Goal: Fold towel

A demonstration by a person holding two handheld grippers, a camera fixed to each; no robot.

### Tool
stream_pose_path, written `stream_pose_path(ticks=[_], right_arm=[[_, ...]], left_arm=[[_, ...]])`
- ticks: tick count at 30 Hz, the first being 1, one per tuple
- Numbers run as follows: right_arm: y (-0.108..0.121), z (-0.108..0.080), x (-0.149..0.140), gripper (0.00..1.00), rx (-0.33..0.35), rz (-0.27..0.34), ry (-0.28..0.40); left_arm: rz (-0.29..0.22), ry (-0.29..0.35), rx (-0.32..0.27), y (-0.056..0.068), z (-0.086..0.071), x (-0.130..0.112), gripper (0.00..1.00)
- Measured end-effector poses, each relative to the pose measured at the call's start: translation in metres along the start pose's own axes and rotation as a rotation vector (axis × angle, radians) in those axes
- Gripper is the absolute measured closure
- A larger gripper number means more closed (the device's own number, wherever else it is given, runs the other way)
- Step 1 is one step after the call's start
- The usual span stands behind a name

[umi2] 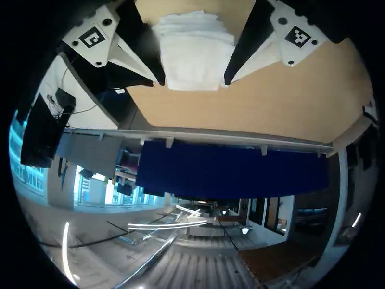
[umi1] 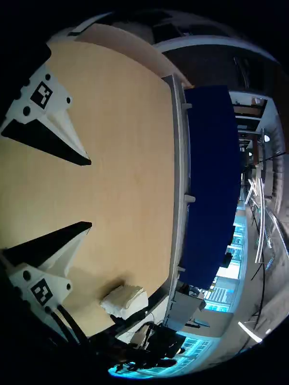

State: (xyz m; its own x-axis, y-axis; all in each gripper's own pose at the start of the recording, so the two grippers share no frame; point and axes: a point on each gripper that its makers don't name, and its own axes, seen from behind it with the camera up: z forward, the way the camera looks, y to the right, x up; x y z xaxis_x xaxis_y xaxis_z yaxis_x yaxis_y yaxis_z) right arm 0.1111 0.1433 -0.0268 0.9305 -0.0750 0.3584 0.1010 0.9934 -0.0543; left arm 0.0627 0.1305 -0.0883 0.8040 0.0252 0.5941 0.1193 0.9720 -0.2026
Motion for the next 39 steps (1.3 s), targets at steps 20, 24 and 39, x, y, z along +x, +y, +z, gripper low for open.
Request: stream_pose_path(ticks=[20, 24, 39], right_arm=[[-0.048, -0.038, 0.046, 0.05, 0.031, 0.043, 0.15], [-0.06, -0.044, 0.061, 0.05, 0.037, 0.061, 0.187], [-0.137, -0.049, 0.102, 0.04, 0.109, 0.09, 0.272]], left_arm=[[0.033, 0.323, 0.093, -0.038, -0.018, 0.085, 0.14], [0.062, 0.392, 0.123, -0.047, -0.023, 0.103, 0.14], [0.083, 0.55, 0.18, -0.091, -0.04, 0.161, 0.14]])
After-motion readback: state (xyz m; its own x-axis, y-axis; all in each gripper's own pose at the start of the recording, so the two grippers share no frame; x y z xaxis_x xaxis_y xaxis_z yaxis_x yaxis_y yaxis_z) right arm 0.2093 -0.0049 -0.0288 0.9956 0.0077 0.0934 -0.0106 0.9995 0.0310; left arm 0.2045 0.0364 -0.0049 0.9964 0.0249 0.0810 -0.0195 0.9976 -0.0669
